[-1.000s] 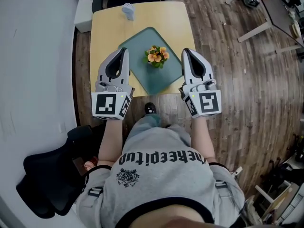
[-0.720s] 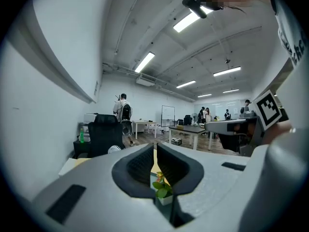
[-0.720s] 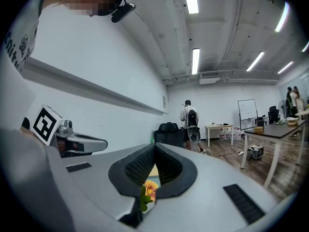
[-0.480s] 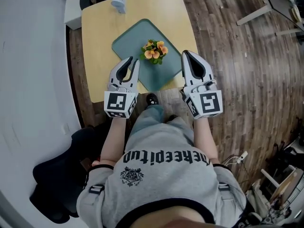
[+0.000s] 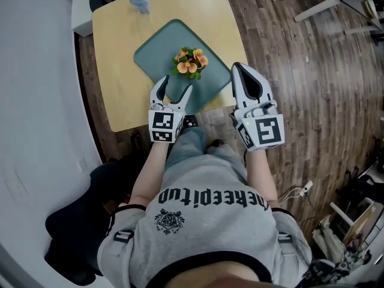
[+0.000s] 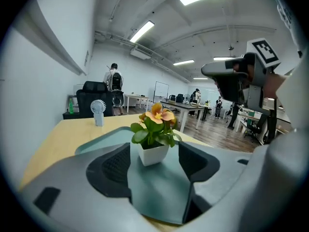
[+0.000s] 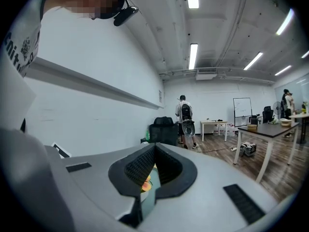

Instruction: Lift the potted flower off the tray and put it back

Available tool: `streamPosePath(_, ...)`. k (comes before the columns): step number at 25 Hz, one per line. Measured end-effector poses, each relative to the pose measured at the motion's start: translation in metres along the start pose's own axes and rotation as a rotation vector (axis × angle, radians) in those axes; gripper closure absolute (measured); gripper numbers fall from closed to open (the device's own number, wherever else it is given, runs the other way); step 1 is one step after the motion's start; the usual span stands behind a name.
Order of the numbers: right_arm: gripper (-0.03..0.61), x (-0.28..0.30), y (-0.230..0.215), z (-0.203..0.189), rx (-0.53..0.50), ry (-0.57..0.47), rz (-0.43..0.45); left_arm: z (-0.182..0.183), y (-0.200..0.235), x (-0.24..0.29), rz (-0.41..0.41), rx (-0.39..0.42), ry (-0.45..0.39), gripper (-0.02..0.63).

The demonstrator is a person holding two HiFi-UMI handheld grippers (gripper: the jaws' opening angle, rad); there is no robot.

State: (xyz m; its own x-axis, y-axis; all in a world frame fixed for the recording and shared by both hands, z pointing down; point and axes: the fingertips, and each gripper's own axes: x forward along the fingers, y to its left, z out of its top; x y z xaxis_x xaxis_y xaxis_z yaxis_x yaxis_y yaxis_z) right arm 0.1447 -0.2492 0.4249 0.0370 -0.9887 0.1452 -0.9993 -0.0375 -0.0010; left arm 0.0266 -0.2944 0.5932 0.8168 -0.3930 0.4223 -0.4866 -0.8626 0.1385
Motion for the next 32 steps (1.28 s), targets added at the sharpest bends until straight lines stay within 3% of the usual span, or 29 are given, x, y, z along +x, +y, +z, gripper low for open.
streamPosePath(15, 0.577, -0.011, -0.014, -0.007, -0.016, 0.028, -0.045, -0.035, -0.001, 0.059, 0.12, -0.029, 0.127, 0.259)
streamPosePath(32, 0.577, -0.022, -0.03, -0.011, -0.026, 0.054, -0.097, -0.038, 0.01, 0.091, 0.203, -0.032, 0.1, 0.272)
